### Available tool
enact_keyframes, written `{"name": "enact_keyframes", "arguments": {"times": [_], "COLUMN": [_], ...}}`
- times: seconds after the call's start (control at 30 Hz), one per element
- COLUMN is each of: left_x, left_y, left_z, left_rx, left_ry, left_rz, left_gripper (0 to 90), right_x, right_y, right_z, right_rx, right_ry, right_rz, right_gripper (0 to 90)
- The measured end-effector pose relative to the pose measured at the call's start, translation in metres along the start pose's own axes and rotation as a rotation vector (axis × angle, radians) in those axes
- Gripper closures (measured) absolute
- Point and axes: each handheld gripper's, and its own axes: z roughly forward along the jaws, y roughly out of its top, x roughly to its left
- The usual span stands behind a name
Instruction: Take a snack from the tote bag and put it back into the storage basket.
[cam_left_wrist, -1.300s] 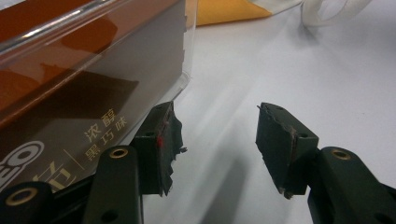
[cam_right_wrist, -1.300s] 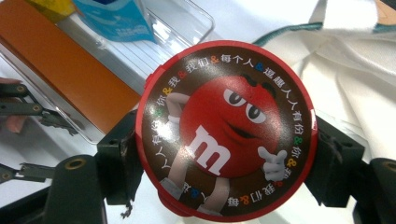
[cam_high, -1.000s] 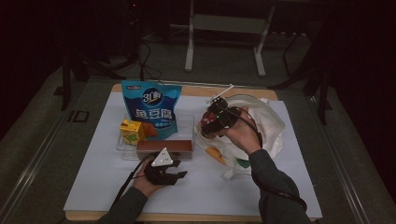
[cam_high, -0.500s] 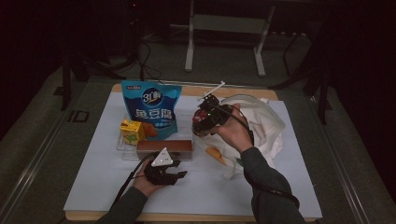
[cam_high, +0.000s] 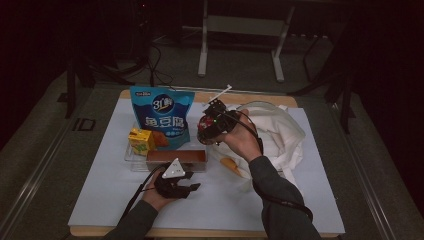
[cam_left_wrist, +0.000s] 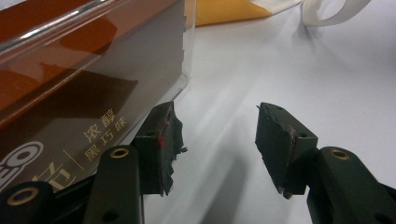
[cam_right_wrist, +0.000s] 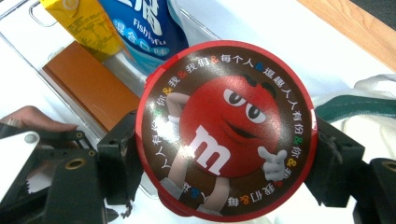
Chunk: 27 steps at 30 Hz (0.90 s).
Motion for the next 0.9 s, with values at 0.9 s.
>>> {"name": "enact_keyframes", "arguments": {"times": [0.9], "left_x": [0.0], "left_y": [0.0], "left_z": [0.0], "left_rx": [0.0], "left_ry": [0.0], "left_rz": [0.0], "left_gripper": [47.6], "right_x": [0.017], "right_y": [0.017], "right_z": [0.015], "right_rx": [-0.011], "right_ry": [0.036], "right_rz": [0.006], "right_gripper": [25.7]}}
